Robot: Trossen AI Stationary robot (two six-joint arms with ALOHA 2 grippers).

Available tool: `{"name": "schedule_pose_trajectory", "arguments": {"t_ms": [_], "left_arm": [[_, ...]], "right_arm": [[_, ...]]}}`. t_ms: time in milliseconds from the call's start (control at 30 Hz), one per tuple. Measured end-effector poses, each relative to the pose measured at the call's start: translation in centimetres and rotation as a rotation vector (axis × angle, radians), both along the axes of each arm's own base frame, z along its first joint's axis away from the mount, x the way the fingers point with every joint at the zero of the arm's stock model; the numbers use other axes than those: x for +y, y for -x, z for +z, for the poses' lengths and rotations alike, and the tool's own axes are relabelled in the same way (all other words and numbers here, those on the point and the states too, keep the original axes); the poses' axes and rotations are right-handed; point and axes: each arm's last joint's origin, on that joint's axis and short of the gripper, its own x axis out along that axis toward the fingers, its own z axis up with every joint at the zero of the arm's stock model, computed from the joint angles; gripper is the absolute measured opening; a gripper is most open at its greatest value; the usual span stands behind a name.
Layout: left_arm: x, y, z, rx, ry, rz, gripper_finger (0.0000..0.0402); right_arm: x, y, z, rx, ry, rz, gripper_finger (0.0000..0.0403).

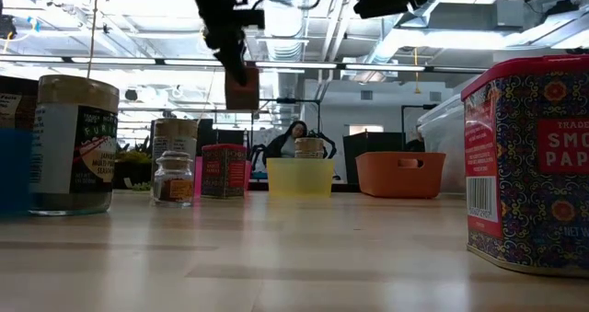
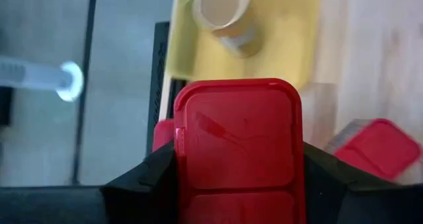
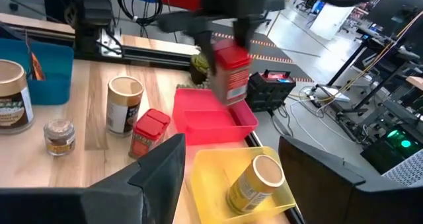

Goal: Sort spices by type
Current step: Put the red seasoning can into the orange bin

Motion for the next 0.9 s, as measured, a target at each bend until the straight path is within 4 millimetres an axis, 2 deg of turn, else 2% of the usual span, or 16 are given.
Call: {"name": "schedule_pose_trajectory", "arguments": {"t_ms": [67,167,367,500,600,767,900], "left_arm": [[1.4,0.6,-0.1,-0.039,0.043,0.01,0.0207],[2.3,0.6,-0.6,-0.073,0.058,0.012,0.0207],[1.9,0.1,-0.3,-0.115,0.082,-0.06,0.0208],[-0.1,-1.3,-0.6,-0.143,0.157,-0.135,0.0209],[-2.4,-3.1,-1.2,-0.164,0.18,-0.193,0.0209],[-6.2,-6.1,-3.5,-0.232,0.193,-0.282,0.0209],[-7.2,-8.6,-5.6,-0.268,0.212,-0.292,0.021]], "right_arm": [[0.0,0.0,0.0,0.001,0.0,0.0,0.0276],[0.0,0.0,-0.1,0.013,0.0,-0.001,0.0276],[-0.3,-0.1,-0.3,0.018,-0.01,-0.003,0.0276],[-1.3,-0.1,-1.8,0.047,-0.023,0.008,0.0276],[-2.4,0.2,-2.6,0.054,-0.048,-0.045,0.0276],[-3.2,0.8,-2.3,0.012,-0.089,-0.092,0.0276],[-2.7,1.2,-1.8,-0.019,-0.105,-0.079,0.0276]]}}
